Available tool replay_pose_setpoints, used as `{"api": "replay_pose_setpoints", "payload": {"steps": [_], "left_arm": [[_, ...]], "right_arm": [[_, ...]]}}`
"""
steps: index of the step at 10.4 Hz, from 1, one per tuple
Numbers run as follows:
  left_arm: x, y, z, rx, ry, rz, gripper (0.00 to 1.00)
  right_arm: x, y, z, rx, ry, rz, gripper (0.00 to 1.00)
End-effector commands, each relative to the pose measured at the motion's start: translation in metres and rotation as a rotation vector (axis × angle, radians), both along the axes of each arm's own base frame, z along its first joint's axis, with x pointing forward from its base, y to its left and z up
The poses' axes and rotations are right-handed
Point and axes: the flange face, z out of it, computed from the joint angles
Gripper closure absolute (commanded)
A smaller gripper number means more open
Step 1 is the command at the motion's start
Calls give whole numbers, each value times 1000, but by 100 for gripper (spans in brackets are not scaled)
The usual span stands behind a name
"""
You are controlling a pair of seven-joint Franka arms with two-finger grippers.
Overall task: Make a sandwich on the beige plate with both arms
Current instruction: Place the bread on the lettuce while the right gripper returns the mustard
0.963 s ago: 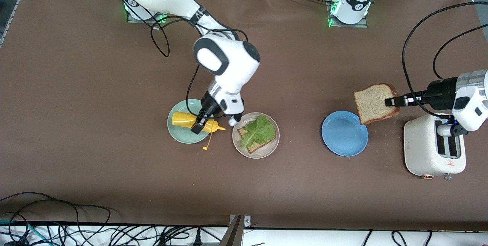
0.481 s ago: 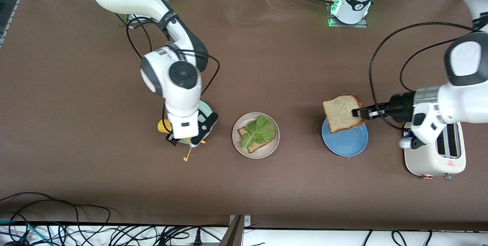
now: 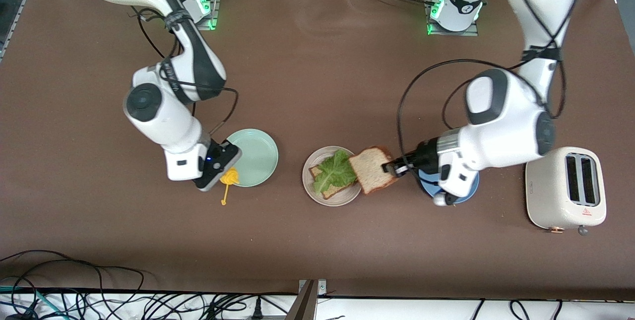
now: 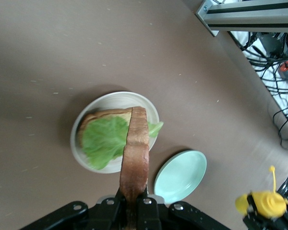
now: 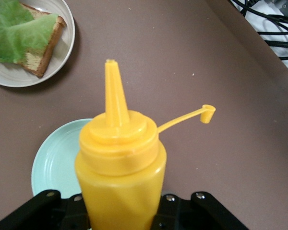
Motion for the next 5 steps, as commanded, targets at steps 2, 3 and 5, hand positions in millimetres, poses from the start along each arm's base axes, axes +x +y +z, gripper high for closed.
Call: {"api": "replay_pose_setpoints", "payload": {"steps": [2,3,5], "left_arm": [[-11,-47,-33,-29,-67,88,100],[-16,-60,-36,-30,-105,104,100],[-22,-81,-55,-45,-142,142,100]], "right_arm": [[-3,-87,-1,237,-11,61,100],[0,-115,-5,314,-28,81,100],[0,-152,-21,476,-51,137,100]]}}
